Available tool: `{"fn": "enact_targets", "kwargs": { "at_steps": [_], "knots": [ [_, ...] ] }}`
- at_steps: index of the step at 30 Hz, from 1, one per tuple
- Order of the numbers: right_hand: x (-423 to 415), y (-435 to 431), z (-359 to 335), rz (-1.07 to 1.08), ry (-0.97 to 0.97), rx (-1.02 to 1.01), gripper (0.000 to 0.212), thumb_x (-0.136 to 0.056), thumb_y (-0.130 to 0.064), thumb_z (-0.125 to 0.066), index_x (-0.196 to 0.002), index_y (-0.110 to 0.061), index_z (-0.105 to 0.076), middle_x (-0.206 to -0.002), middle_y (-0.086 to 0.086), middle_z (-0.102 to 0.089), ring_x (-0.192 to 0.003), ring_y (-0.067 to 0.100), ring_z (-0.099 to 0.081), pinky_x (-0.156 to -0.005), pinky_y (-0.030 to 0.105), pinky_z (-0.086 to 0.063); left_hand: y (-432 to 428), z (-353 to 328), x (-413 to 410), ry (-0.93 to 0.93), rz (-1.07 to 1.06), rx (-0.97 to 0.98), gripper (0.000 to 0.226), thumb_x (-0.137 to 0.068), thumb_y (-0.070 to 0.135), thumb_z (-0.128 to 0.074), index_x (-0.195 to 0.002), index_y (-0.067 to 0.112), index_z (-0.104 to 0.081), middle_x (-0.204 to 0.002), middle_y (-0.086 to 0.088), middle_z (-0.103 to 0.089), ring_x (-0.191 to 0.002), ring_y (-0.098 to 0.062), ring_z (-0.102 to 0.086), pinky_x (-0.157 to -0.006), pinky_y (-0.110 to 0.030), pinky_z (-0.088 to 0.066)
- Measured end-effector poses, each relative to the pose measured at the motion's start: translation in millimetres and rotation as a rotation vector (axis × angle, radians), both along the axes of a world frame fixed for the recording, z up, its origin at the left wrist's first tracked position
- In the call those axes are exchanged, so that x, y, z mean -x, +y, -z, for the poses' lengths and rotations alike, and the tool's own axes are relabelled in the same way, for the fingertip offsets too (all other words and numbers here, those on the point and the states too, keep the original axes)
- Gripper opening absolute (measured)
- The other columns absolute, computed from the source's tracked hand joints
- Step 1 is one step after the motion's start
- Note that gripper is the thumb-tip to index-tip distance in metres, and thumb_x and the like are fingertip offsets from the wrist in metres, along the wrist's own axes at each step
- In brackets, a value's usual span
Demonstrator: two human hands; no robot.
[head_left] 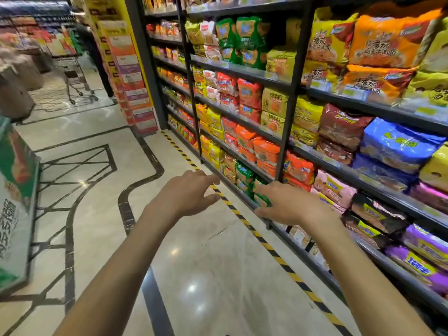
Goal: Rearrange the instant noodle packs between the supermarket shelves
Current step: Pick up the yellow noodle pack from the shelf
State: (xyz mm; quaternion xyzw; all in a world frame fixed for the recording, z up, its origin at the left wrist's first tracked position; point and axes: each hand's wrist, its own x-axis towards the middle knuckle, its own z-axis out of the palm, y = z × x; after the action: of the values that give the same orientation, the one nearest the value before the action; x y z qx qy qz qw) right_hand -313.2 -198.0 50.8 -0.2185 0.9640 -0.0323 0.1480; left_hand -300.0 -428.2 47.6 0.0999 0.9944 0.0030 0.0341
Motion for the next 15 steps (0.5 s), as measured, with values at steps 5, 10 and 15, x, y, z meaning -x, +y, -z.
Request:
{"fn": "enact_targets", "kwargs": {
  "at_steps": [5, 10, 15],
  "knots": [
    [77.8, -50.1, 19.1, -0.010, -0.024, 0.011, 0.062, -0.099, -0.047, -0.052, -0.155, -0.030, -0.029, -0.155, 0.006, -0.036, -0.135, 0.027, -0.045, -0.104, 0.041, -0.045, -43.1, 13.1, 78.3, -0.002, -0.020, 0.013, 0.045, -0.101, 0.051, -0.048, -0.142, 0.033, -0.048, -0.141, -0.001, -0.053, -0.127, -0.026, -0.051, -0.093, -0.043, -0.049],
    [164.1, -103.9, 36.4, -0.006, -0.006, 0.022, 0.061, -0.099, -0.047, -0.052, -0.152, -0.025, -0.034, -0.152, 0.005, -0.039, -0.134, 0.027, -0.044, -0.104, 0.046, -0.046, -92.1, 34.0, 148.3, -0.010, -0.060, 0.009, 0.055, -0.100, 0.052, -0.049, -0.150, 0.036, -0.037, -0.153, -0.003, -0.042, -0.135, -0.029, -0.046, -0.104, -0.048, -0.045],
    [242.6, -175.2, 42.7, -0.100, 0.079, 0.026, 0.058, -0.098, -0.051, -0.050, -0.150, -0.030, -0.036, -0.154, 0.002, -0.038, -0.141, 0.025, -0.035, -0.109, 0.044, -0.041, -171.7, 43.2, 201.0, 0.026, -0.251, -0.002, 0.055, -0.100, 0.051, -0.050, -0.149, 0.032, -0.037, -0.154, -0.005, -0.040, -0.137, -0.029, -0.043, -0.106, -0.047, -0.044]
  ]
}}
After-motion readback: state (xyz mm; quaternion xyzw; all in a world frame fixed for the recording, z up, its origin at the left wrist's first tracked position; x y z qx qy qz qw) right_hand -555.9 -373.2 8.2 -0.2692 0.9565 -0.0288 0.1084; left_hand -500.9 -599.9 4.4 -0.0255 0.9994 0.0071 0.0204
